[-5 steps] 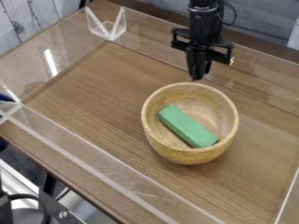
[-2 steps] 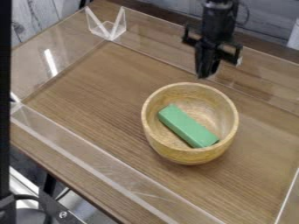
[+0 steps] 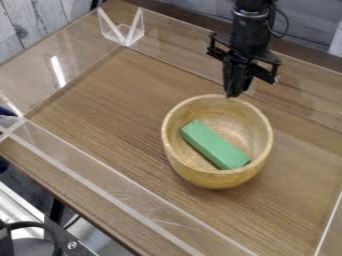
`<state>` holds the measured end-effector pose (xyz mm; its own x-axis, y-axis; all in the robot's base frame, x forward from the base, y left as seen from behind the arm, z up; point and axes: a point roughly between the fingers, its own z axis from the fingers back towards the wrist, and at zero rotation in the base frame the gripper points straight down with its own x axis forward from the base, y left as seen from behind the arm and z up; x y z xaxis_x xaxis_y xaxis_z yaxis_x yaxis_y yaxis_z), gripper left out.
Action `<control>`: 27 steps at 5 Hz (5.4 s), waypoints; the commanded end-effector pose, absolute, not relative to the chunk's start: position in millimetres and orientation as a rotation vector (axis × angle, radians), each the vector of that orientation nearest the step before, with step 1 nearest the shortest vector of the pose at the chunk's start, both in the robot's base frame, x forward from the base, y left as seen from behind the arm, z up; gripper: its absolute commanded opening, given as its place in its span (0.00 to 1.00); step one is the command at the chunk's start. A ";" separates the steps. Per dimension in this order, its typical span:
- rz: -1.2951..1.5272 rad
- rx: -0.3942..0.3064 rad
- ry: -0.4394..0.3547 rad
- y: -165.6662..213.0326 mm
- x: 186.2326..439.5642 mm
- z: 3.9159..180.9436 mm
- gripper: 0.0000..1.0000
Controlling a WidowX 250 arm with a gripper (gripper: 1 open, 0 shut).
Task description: Remove the green block from inside the brown bowl and put it on the table
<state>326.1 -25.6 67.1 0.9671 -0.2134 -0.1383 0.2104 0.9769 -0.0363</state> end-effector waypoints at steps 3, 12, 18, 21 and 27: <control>-0.200 -0.037 0.131 -30.1 326.7 67.0 0.00; -0.132 -0.141 0.245 -14.3 318.3 78.8 0.00; -0.148 -0.164 0.238 -24.6 277.5 98.1 0.00; -0.168 -0.177 0.384 -33.3 268.6 65.1 0.00; -0.190 -0.304 0.480 -40.1 247.3 27.9 0.00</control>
